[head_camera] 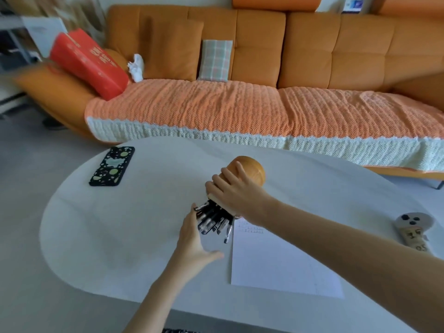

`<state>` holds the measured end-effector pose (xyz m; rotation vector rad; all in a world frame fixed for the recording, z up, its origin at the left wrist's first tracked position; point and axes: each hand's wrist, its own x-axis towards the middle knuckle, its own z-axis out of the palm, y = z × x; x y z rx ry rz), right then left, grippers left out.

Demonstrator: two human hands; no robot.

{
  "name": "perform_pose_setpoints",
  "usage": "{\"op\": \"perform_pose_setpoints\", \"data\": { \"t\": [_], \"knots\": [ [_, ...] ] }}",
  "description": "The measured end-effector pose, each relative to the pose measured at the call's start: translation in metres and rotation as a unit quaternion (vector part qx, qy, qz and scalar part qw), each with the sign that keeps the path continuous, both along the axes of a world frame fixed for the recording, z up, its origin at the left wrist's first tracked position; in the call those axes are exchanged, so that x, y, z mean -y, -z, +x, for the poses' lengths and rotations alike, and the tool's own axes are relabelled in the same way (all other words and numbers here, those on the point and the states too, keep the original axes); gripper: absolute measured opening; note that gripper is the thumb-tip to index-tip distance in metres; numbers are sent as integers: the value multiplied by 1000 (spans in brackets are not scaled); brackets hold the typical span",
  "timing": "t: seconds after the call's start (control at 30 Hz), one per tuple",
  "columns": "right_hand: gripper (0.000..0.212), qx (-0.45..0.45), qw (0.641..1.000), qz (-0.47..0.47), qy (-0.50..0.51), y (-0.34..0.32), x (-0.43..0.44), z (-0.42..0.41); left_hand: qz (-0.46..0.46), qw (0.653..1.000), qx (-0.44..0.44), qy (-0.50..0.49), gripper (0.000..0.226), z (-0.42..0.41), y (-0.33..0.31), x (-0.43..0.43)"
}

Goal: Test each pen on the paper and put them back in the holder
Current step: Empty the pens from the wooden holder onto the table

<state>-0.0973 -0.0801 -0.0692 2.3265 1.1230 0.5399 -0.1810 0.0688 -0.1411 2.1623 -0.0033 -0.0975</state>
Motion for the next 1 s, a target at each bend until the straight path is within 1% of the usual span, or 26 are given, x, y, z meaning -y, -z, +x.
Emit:
{"op": "perform_pose_setpoints", "data": {
  "t": [0.1, 0.2, 0.3, 0.37, 0.47, 0.53, 0.57, 0.63, 0.67, 0.73, 0.83, 0.87, 0.93, 1.0],
  "knots": [
    [52, 23, 999, -25, -9, 14, -16, 9, 1, 999, -4, -37, 133, -4, 4, -3],
    [48, 50, 998, -39, -23, 16, -23, 19, 19, 996, 19, -90, 138, -4, 5, -12],
    [46, 71, 997, -31, -20, 15, -27, 25, 49, 993, 52, -94, 139, -5, 7, -15],
    [46, 85, 995, -39, -35, 17, -29, 24, 77, 990, 70, -94, 140, -4, 7, -13],
    [49, 95, 994, -48, -30, 18, -33, 21, 111, 981, 109, -112, 136, 3, 8, -9],
    [36, 99, 994, -39, -30, 20, -36, 20, 131, 976, 123, -121, 133, 8, 7, -3],
    [35, 93, 995, -29, -26, 20, -37, 19, 141, 974, 124, -127, 131, 10, 6, 0],
    [46, 89, 996, -22, -8, 21, -38, 18, 167, 971, 116, -126, 128, 15, 6, 6],
    [44, 92, 996, -20, -1, 22, -37, 19, 178, 971, 104, -119, 127, 17, 6, 9],
    [36, 96, 995, -14, 5, 22, -32, 23, 190, 970, 90, -123, 118, 20, 10, 13],
    [41, 106, 994, -6, 9, 17, -24, 30, 219, 961, 100, -135, 80, 25, 16, 14],
    [43, 106, 994, -5, 13, 15, -21, 32, 222, 961, 97, -133, 71, 27, 16, 14],
    [45, 98, 994, 5, 42, 9, -14, 37, 235, 961, 77, -125, 59, 30, 14, 12],
    [51, 78, 993, 28, 86, 2, -7, 42, 262, 953, 84, -124, 50, 31, 19, 9]
  ]
}}
